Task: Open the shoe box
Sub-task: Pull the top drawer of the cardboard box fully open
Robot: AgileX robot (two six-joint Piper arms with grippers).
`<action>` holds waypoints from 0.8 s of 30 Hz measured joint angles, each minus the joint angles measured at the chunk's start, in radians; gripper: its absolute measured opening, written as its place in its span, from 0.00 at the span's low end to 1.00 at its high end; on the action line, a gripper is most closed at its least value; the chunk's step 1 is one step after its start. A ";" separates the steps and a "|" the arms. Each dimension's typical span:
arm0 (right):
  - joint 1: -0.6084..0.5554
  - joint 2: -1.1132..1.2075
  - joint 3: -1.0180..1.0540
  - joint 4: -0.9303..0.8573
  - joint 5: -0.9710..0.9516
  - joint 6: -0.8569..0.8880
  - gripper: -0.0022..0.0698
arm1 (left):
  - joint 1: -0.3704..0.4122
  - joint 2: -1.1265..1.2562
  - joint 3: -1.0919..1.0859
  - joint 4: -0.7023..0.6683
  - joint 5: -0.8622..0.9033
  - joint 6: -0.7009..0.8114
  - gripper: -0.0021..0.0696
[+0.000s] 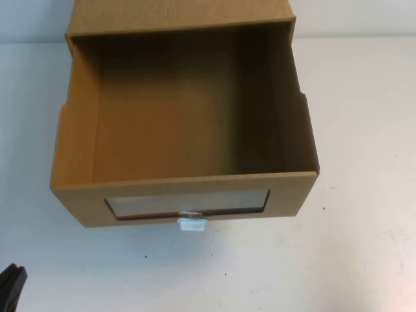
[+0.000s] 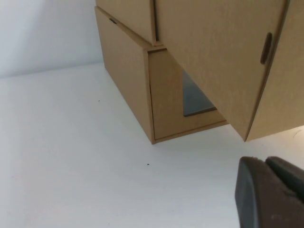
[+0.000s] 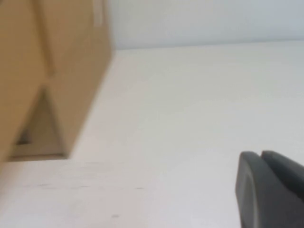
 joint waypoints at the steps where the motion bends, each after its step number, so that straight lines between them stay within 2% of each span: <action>1: -0.043 -0.035 0.039 -0.007 -0.013 -0.002 0.01 | 0.000 0.000 0.000 0.000 0.000 0.000 0.02; 4: -0.136 -0.144 0.155 -0.045 -0.063 -0.002 0.01 | 0.000 0.000 0.000 0.000 0.000 0.000 0.02; 7: -0.171 -0.262 0.243 -0.072 -0.068 -0.002 0.01 | 0.000 0.000 0.000 0.000 0.000 0.000 0.02; 15: -0.143 -0.521 0.262 -0.083 0.152 -0.002 0.01 | 0.000 0.000 0.000 0.000 0.000 0.000 0.02; 24: -0.131 -0.530 0.262 -0.085 0.241 -0.004 0.01 | 0.000 0.000 0.000 0.000 0.002 0.000 0.02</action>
